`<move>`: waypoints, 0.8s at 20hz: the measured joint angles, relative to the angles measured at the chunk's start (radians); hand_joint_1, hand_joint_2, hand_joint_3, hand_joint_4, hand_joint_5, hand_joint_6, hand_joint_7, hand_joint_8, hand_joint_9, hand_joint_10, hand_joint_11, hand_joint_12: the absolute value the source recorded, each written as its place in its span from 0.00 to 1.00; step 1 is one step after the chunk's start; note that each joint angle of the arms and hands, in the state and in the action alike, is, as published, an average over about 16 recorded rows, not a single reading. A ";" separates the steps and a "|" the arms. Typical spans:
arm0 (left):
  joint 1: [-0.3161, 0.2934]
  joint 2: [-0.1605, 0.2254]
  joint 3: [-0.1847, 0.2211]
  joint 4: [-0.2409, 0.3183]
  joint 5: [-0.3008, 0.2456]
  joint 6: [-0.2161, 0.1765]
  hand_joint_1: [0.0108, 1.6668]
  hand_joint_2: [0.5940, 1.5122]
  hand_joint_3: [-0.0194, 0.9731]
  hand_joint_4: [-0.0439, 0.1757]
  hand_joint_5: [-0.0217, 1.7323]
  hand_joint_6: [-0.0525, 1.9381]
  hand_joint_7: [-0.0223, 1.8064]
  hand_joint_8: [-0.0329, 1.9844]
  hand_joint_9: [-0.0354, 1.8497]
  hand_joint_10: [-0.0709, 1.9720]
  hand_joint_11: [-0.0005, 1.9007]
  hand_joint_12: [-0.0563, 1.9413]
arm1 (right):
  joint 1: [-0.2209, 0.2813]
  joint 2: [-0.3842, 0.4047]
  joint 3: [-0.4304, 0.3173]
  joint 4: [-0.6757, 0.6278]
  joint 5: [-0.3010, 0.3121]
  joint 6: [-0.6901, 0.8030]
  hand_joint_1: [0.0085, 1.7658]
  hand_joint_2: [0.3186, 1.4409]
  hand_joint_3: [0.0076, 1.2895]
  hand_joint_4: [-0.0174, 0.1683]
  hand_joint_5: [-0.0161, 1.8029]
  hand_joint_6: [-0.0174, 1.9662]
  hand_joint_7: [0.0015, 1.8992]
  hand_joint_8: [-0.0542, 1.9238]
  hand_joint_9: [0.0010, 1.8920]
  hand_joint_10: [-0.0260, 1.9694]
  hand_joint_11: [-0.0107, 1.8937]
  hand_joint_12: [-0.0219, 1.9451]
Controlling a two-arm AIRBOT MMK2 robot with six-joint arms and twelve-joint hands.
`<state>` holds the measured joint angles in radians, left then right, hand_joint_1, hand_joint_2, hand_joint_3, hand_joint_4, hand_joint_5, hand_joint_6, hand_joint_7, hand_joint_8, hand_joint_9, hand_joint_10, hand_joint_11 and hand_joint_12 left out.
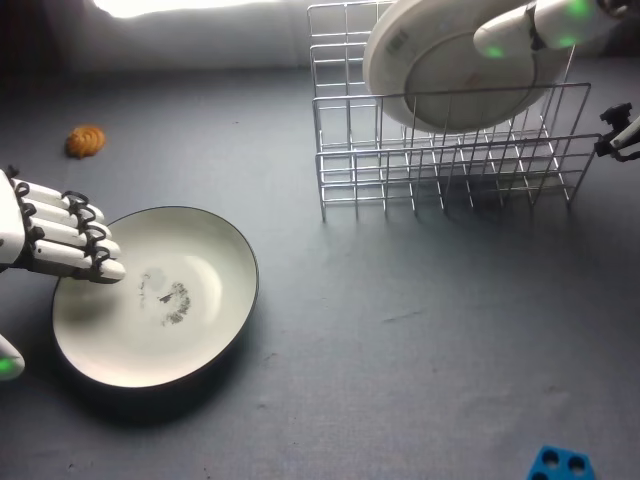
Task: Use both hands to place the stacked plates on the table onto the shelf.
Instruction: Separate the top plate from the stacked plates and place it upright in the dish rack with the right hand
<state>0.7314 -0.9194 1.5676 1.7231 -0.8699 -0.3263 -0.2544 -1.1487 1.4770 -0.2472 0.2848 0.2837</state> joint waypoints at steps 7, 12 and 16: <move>0.002 -0.004 0.014 0.000 0.001 0.003 0.00 0.57 0.02 0.20 0.02 0.03 0.03 0.01 0.03 0.03 0.01 0.03 | -0.024 -0.015 0.021 0.015 0.025 0.004 0.72 0.68 0.00 0.17 0.44 0.61 0.46 0.63 0.49 0.38 0.32 0.76; 0.002 -0.006 0.021 0.000 -0.001 0.003 0.00 0.57 0.02 0.20 0.02 0.03 0.03 0.01 0.02 0.03 0.01 0.03 | -0.035 -0.021 0.028 0.023 0.042 0.005 0.71 0.69 0.00 0.17 0.44 0.61 0.46 0.62 0.48 0.38 0.32 0.76; 0.002 -0.007 0.026 0.000 -0.003 0.003 0.00 0.57 0.02 0.20 0.02 0.03 0.03 0.01 0.02 0.03 0.01 0.03 | -0.040 -0.024 0.031 0.025 0.051 0.005 0.71 0.69 0.00 0.17 0.44 0.61 0.46 0.62 0.48 0.38 0.32 0.76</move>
<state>0.7334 -0.9267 1.5937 1.7233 -0.8733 -0.3229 -0.2948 -1.1724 1.5077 -0.2221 0.3361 0.2890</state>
